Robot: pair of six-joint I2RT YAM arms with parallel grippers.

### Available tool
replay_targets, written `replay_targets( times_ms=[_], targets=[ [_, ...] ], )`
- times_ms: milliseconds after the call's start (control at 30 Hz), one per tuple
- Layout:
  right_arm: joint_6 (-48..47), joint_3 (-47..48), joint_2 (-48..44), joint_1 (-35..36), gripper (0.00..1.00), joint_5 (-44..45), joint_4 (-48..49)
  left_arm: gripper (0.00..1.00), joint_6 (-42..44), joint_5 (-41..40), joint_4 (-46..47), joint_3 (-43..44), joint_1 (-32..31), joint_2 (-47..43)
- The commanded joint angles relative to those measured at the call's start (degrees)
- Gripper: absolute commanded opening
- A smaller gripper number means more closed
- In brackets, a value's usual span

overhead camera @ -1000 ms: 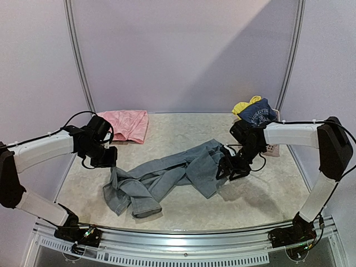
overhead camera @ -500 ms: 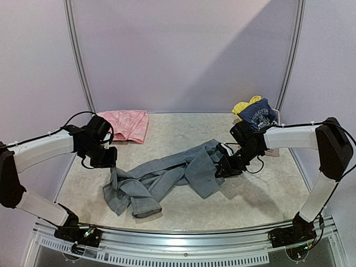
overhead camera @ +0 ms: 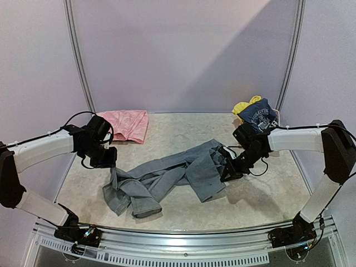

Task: Fold and stack the mixed laundry pile
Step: Adjust the crumpled shirt at the center of the board.

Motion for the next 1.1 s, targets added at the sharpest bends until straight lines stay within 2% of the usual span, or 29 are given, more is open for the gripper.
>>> replay_targets(
  times_ms=[0, 200, 467, 733, 1067],
  targets=[
    [1.5, 0.36, -3.43, 0.07, 0.0, -3.6, 1.4, 0.0, 0.19, -0.35, -1.07, 1.47, 0.67, -1.43],
    [3.44, 6.45, -7.5, 0.09, 0.0, -9.39, -1.76, 0.0, -0.01, 0.31, -1.2, 1.42, 0.58, -4.85],
    [6.89, 24.27, -13.62, -0.55, 0.0, -13.6, -7.72, 0.0, 0.87, 0.82, -1.81, 3.48, 0.55, -12.85],
    [14.19, 43.43, -14.62, -3.14, 0.0, -15.1, -4.59, 0.0, 3.12, 1.93, -2.02, 9.59, 0.57, -17.63],
    [19.1, 61.5, -15.17, -7.63, 0.0, -16.27, -0.01, 0.0, 5.7, 5.42, -2.55, 20.9, 0.54, -17.76]
  ],
)
